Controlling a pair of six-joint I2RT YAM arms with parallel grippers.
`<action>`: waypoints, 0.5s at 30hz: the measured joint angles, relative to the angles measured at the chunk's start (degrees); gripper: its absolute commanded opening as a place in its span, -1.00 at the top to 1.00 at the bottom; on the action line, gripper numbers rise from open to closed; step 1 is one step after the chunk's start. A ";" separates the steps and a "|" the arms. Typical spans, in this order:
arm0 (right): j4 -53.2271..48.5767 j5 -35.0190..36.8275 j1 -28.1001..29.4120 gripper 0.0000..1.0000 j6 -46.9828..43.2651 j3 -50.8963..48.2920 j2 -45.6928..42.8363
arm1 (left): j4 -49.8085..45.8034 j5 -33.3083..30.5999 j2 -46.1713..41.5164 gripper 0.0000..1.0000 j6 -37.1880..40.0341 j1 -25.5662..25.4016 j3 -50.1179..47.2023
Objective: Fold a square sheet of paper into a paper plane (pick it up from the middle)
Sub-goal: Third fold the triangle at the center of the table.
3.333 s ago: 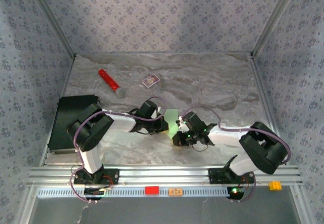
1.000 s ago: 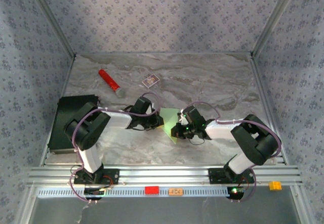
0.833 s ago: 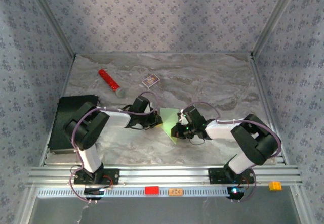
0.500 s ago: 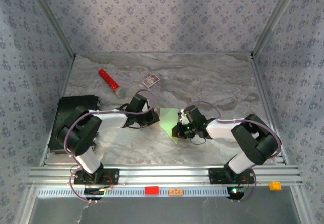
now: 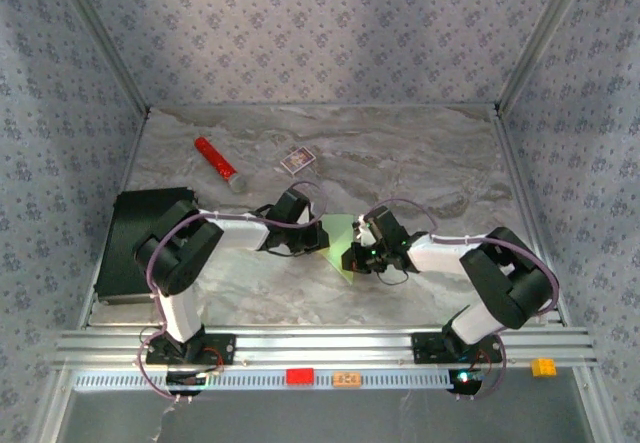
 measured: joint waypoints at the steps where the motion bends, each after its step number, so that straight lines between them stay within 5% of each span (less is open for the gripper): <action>1: -0.42 0.00 0.00 0.91 0.00 0.11 -0.46 | 0.00 -0.02 0.00 0.87 0.20 -0.02 0.00; 15: -2.05 -0.72 3.54 0.85 -1.14 5.81 5.05 | -0.09 0.00 0.20 0.90 1.14 -0.02 0.15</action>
